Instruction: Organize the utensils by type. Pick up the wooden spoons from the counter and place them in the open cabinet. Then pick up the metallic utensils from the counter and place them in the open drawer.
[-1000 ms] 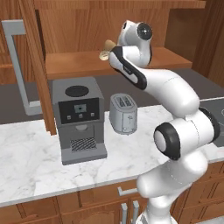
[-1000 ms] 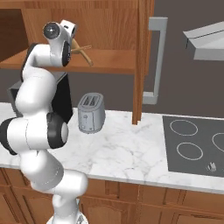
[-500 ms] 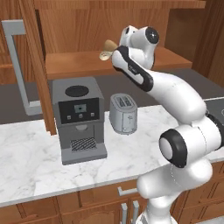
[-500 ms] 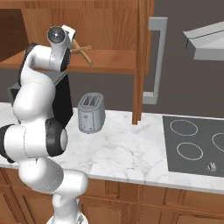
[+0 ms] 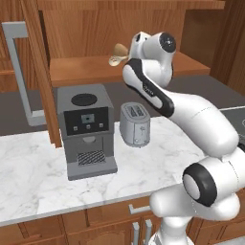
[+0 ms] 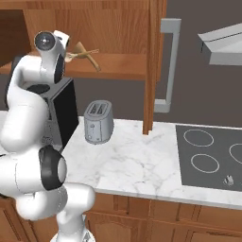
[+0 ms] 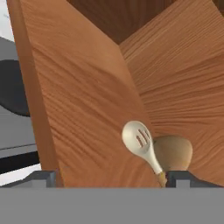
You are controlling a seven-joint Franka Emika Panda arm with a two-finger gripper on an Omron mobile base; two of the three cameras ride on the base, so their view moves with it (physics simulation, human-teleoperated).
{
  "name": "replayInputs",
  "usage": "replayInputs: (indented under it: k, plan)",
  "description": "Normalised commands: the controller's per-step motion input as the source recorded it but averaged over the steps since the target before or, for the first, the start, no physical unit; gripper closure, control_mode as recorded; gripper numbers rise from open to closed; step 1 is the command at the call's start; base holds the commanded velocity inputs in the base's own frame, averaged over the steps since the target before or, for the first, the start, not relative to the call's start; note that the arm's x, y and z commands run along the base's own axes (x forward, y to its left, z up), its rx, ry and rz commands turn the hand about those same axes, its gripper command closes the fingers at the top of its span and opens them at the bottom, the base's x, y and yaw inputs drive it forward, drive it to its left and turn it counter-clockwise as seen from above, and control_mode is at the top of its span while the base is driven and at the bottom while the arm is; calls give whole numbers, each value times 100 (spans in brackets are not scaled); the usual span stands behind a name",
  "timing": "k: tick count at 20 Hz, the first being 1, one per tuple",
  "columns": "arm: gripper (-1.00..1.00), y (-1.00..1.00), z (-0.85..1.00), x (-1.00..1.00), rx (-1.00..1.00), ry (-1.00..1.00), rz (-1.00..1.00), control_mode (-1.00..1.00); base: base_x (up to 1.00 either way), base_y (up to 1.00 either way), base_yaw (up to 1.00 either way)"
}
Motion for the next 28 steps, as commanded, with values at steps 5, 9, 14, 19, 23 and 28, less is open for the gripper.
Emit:
replayInputs:
  k: [5, 9, 14, 19, 23, 28]
  plan:
    - [-100, -5, 2, -99, 0, 0, -3, -100, 0, 0, 0]
    - [-100, -17, 13, -100, 10, 5, -15, -100, 0, 0, 0]
    - [-100, -35, 30, -100, 27, 17, -26, -100, 0, 0, 0]
    - [-100, -36, 18, -97, 37, 18, -29, -100, 0, 0, 0]
    - [-100, -31, 2, -87, 38, 16, -31, -100, 0, 0, 0]
    - [-100, -30, -14, -74, 29, 7, -28, -100, 0, 0, 0]
